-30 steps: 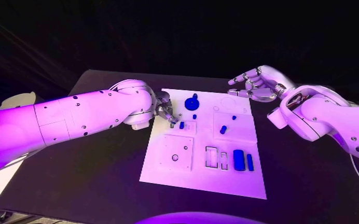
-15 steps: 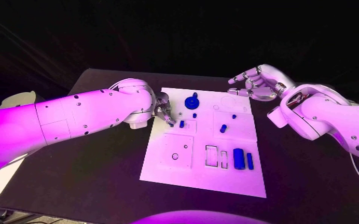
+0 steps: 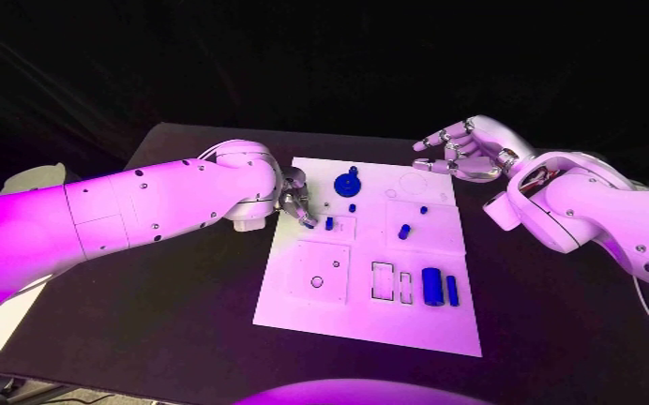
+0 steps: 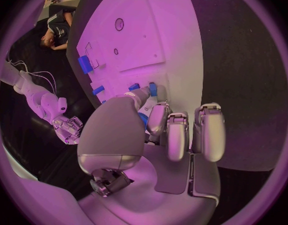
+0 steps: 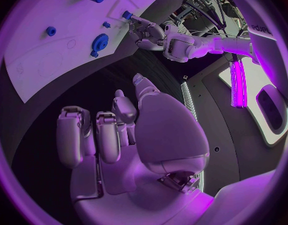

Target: Assemble the parts on the task board

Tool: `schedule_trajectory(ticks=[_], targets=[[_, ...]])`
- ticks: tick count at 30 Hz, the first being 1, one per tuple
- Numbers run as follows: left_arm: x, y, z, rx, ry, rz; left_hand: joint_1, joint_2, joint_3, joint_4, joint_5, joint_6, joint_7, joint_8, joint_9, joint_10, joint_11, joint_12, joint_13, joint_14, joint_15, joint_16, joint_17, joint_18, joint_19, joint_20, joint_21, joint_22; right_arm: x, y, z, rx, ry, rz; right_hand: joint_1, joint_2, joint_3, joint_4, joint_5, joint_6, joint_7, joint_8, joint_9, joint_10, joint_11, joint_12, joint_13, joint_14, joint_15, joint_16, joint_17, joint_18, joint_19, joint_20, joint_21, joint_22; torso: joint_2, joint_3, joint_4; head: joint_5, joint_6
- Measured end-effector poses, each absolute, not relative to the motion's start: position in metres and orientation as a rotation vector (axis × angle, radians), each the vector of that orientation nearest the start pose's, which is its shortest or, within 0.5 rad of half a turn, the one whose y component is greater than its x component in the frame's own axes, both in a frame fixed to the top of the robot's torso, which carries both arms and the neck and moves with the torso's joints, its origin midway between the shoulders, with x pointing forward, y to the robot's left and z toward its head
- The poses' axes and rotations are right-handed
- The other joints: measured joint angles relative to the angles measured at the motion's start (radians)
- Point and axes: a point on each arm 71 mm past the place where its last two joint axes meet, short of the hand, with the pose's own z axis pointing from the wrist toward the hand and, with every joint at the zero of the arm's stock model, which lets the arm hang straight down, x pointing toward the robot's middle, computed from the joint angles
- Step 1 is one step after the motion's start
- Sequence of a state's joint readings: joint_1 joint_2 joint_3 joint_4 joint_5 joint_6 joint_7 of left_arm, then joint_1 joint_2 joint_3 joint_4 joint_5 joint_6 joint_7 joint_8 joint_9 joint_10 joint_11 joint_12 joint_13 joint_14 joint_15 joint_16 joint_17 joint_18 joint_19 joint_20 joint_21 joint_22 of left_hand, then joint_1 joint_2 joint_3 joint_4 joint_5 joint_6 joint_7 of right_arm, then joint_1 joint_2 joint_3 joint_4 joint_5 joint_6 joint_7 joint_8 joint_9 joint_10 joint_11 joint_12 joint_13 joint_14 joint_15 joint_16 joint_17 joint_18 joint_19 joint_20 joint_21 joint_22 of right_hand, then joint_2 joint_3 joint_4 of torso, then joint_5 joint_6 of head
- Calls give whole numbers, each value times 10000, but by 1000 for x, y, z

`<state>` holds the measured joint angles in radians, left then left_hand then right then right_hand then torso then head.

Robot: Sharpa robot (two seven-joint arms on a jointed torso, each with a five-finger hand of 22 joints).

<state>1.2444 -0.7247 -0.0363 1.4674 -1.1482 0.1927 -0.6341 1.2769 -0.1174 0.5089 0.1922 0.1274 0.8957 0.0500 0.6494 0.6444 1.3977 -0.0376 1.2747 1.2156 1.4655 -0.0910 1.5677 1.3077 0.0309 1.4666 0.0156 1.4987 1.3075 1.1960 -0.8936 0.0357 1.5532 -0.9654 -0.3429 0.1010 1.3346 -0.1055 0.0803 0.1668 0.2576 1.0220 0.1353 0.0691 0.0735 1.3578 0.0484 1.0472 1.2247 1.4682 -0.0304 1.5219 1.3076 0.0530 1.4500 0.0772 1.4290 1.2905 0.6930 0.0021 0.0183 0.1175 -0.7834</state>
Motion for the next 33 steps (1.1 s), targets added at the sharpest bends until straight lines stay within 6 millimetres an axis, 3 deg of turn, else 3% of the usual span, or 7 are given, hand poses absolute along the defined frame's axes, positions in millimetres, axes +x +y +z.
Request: schedule_trajectory(ticks=[22,26,33], targets=[[497,177,-212,-808,23404,-2528,-240,-152,219,-83,40,87,-18,95,62,56,-23,36,51,0,0,0,-2,1,0,0,0,-1,487,-215,-151,2411,15981,10316,0,0,0,0,0,0,0,0,0,0,0,0,0,0,0,0,-2,1,0,0,0,0,3,1,-7,-12,-61],[498,177,-212,-905,23447,-2524,-715,-212,625,-488,40,89,-18,147,80,79,-45,35,36,0,0,0,-2,0,0,0,65,-1,487,-215,-151,2410,15981,10317,-43,43,-71,15,0,27,-27,0,0,0,0,0,0,0,0,0,-2,0,0,0,0,0,3,2,-6,-21,-70],[500,177,-214,-1080,23501,-2394,-1288,-324,189,-169,72,515,-378,164,70,144,-111,92,117,5,-5,0,-2,0,0,0,116,-1,487,-216,-151,2414,15979,10312,-43,43,-71,15,0,27,-27,0,0,0,0,0,0,0,0,0,5,0,0,0,0,0,2,2,-7,-26,-93]])
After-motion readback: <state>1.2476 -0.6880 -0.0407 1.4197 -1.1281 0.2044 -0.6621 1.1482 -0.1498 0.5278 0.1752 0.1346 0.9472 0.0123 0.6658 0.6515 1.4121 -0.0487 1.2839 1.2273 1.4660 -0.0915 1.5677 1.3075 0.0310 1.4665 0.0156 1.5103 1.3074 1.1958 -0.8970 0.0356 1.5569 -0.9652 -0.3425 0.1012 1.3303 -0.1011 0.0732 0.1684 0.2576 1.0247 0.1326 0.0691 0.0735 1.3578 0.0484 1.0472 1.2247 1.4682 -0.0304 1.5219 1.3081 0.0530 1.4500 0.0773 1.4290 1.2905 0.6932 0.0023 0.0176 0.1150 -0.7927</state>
